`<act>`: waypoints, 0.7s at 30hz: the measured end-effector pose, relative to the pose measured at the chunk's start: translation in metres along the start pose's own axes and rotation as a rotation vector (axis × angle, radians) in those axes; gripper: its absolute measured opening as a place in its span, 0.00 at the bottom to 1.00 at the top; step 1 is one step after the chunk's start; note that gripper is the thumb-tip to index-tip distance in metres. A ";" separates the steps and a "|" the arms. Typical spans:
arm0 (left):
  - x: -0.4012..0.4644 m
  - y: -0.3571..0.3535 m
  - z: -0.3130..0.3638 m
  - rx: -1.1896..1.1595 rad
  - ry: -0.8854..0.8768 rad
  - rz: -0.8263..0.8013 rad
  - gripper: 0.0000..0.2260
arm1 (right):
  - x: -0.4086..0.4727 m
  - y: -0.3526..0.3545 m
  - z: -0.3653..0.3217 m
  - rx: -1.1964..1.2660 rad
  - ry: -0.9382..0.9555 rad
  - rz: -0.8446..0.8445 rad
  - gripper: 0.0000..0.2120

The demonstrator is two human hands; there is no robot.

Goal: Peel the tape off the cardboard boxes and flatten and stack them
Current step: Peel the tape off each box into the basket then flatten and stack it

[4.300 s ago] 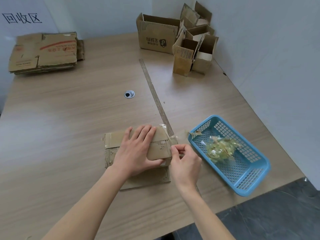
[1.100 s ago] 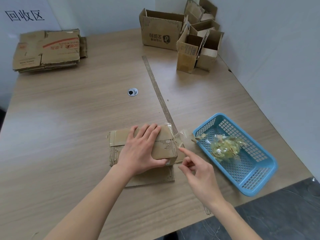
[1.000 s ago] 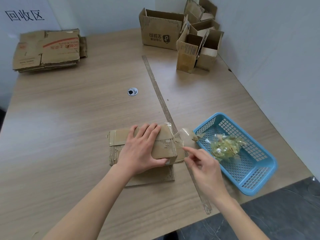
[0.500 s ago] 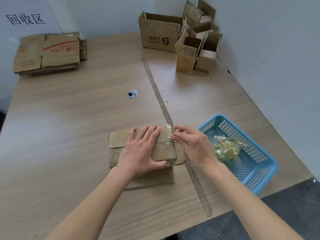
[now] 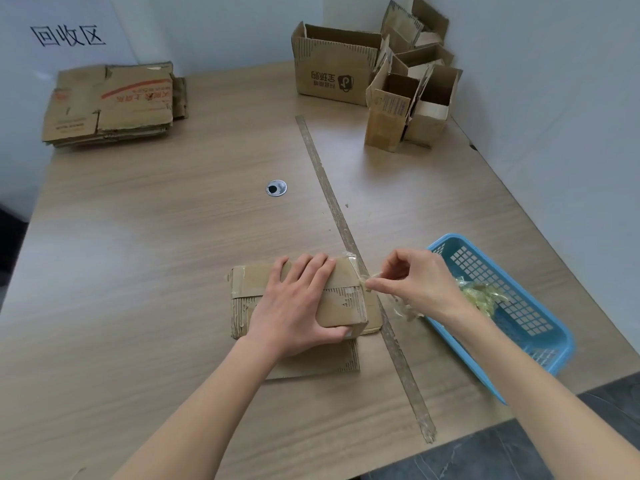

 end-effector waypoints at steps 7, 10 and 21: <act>0.001 0.000 -0.001 -0.010 -0.004 -0.005 0.51 | -0.019 0.015 -0.005 -0.307 0.165 0.042 0.19; 0.001 0.000 -0.001 -0.012 -0.001 -0.001 0.51 | -0.025 0.025 -0.006 -0.285 0.216 0.125 0.14; 0.000 0.002 0.001 -0.018 -0.005 0.013 0.51 | -0.004 -0.012 -0.015 -0.252 0.318 -0.146 0.10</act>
Point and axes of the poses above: each hand's wrist, its own x-axis towards the middle knuckle, its own y-axis out of the back of the hand, z = x × y, the point moved 5 cm from there along x, towards the middle knuckle, and after that the axes turned 7 degrees about -z, right-handed, at the moved point
